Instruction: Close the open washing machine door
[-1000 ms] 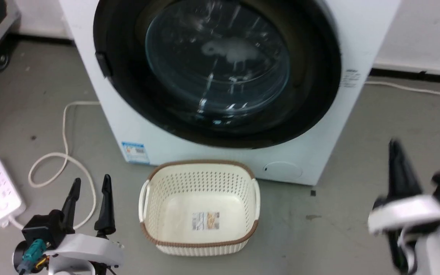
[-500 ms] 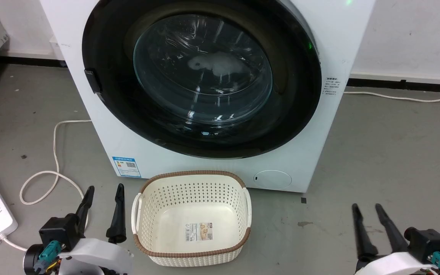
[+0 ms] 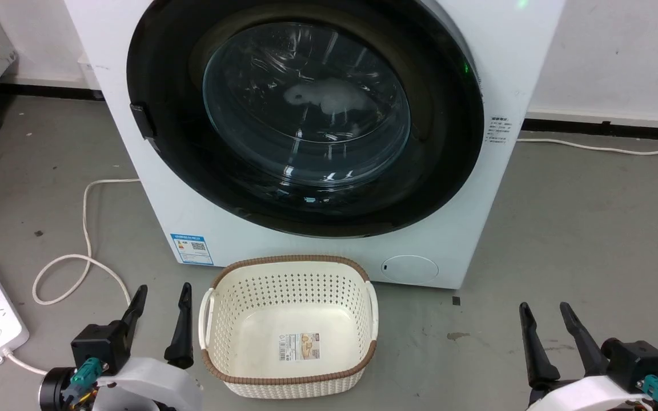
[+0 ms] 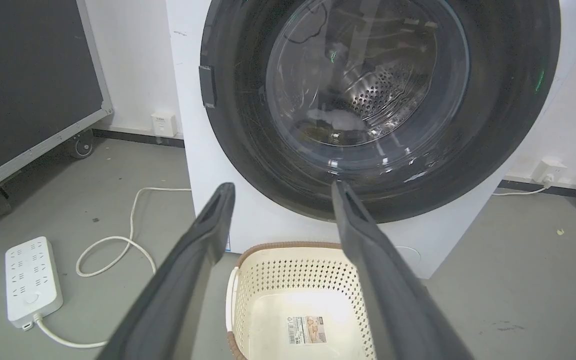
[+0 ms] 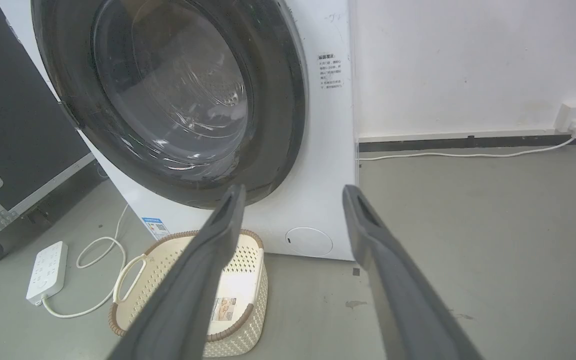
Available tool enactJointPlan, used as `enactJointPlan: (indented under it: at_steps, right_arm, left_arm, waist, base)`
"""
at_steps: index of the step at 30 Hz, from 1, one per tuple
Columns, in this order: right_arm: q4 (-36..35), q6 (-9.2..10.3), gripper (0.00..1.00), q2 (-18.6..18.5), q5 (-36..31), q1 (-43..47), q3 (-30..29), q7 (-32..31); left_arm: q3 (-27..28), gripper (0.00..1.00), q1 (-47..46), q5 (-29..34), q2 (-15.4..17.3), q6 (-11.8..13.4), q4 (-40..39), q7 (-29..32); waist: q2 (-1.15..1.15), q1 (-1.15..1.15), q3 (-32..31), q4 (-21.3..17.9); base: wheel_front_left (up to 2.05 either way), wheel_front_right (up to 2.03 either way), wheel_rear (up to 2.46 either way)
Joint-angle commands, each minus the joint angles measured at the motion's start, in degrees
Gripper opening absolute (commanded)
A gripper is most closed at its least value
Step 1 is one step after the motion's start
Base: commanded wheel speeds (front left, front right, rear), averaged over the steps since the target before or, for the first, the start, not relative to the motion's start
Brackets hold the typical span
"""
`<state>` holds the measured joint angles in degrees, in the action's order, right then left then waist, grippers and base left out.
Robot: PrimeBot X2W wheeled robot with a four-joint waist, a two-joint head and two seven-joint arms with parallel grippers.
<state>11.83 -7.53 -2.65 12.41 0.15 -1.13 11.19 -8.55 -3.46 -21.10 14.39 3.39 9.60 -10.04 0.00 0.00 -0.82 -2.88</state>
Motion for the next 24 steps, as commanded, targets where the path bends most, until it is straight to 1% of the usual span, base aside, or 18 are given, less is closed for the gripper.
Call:
enactJointPlan:
  at_steps: [1, 8, 9, 24]
  right_arm:
    - [-0.3, 0.04, 1.0, -0.2, 0.4, 0.9, 0.2, 0.1]
    - [0.2, 0.04, 1.0, -0.2, 0.9, 0.5, 0.6, 0.4]
    - [0.2, 0.0, 0.0, 0.0, 0.5, 0.0, 0.5, 0.1]
    - [-1.0, 0.0, 0.0, 0.0, -0.7, 0.0, 0.6, -1.1]
  left_arm:
    - [-0.1, 1.0, -0.1, 0.2, 0.3, 0.2, -0.1, 0.1]
    - [-0.2, 1.0, -0.6, -0.1, 0.6, 0.4, 0.3, 0.3]
    - [-0.1, 0.0, -0.1, -0.2, 0.5, 0.2, 0.2, 0.3]
    - [0.8, 0.0, 0.2, 1.8, -0.6, -0.1, -0.8, 1.2]
  waist:
    - [0.0, 0.0, 0.0, 0.0]
    - [0.0, 0.0, 0.2, 0.1]
    - [0.0, 0.0, 0.2, 0.1]
    - [0.0, 0.0, 0.3, 0.4]
  base:
    - [0.0, 0.0, 0.0]
    - [0.0, 0.0, 0.0]
    - [0.0, 0.0, 0.0]
    - [0.0, 0.0, 0.0]
